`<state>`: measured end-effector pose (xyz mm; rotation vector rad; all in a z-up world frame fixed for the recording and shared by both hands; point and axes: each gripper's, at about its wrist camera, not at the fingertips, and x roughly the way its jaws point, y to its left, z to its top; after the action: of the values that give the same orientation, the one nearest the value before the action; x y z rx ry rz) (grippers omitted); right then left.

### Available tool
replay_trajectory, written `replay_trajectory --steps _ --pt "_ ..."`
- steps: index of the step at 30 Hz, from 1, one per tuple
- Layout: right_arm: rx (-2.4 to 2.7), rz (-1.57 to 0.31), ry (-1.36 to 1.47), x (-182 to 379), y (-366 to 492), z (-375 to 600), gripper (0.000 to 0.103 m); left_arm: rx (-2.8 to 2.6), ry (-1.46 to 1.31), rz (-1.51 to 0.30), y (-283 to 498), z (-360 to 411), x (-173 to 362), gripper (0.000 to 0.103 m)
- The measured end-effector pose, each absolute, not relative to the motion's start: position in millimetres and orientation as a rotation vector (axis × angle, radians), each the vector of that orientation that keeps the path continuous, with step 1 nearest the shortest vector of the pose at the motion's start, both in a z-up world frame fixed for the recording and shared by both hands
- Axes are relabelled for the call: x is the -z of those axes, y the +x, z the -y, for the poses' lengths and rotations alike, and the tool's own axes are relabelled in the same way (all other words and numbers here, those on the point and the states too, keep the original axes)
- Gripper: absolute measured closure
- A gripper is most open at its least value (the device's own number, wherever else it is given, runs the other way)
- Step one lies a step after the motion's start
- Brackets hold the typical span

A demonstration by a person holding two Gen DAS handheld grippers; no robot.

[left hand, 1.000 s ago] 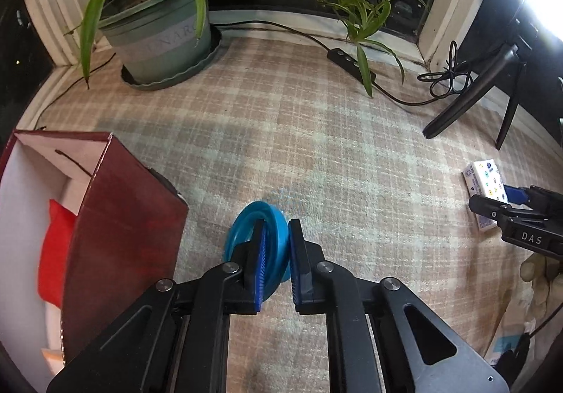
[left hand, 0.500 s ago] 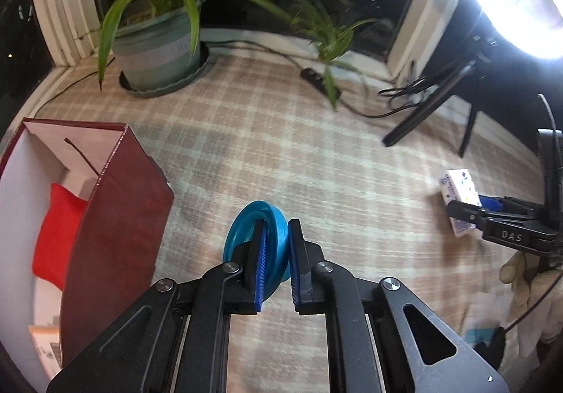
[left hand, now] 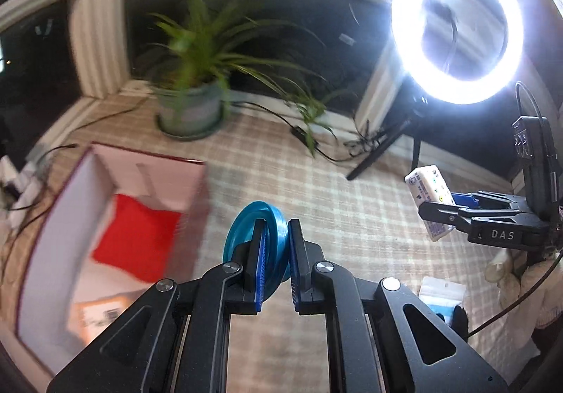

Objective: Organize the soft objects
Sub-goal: 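Carry the tissue pack and blue funnel into the red-brown box and release both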

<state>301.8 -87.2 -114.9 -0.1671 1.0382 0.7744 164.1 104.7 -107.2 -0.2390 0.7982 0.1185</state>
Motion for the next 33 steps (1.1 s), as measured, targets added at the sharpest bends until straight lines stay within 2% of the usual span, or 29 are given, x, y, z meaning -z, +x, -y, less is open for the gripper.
replay_trajectory --steps 6,13,24,33 --pt "-0.893 -1.019 -0.195 91 261 28 0.055 -0.21 -0.274 -0.753 106 -157 91 0.093" --pt "-0.998 -1.021 -0.226 89 221 -47 0.055 -0.3 -0.339 -0.771 61 -208 103 0.093" --pt "-1.019 -1.138 -0.256 128 201 -145 0.055 -0.313 -0.367 -0.842 50 -241 131 0.093" --pt "-0.956 -1.178 -0.278 150 205 -190 0.055 -0.271 -0.35 -0.868 49 -257 137 0.093"
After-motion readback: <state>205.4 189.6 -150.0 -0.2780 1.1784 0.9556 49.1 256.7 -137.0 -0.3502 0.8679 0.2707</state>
